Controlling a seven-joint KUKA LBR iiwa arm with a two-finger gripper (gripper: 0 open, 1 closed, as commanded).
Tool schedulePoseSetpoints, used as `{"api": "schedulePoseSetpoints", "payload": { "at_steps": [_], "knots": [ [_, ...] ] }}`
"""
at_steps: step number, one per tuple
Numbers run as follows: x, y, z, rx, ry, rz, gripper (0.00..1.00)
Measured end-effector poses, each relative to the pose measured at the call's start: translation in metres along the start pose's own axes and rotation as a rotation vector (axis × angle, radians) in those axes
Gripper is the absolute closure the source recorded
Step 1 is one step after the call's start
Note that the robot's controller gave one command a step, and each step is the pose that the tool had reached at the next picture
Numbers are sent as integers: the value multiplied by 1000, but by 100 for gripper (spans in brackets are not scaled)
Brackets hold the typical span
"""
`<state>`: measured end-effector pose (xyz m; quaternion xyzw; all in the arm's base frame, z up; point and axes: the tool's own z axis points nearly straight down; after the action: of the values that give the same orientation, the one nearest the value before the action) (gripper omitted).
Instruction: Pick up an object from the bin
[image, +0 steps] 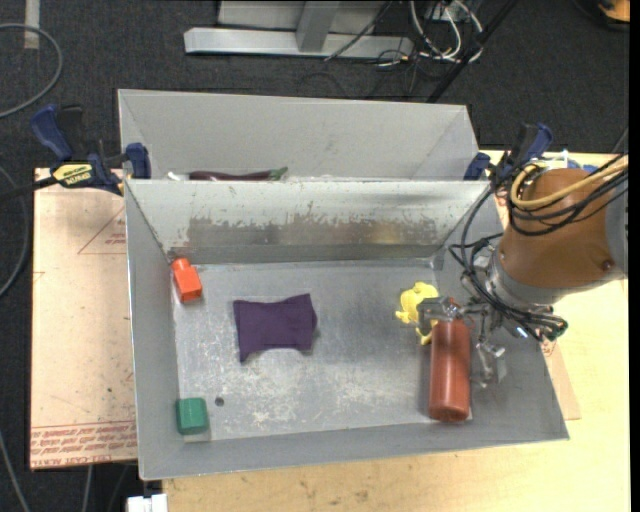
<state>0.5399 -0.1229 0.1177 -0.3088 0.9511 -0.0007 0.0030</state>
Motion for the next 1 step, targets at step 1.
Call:
{"api": "schedulePoseSetpoints", "payload": {
  "at_steps": [1],
  "knots": [
    [-10, 15, 48, -5, 3, -132, 0]
  ]
}}
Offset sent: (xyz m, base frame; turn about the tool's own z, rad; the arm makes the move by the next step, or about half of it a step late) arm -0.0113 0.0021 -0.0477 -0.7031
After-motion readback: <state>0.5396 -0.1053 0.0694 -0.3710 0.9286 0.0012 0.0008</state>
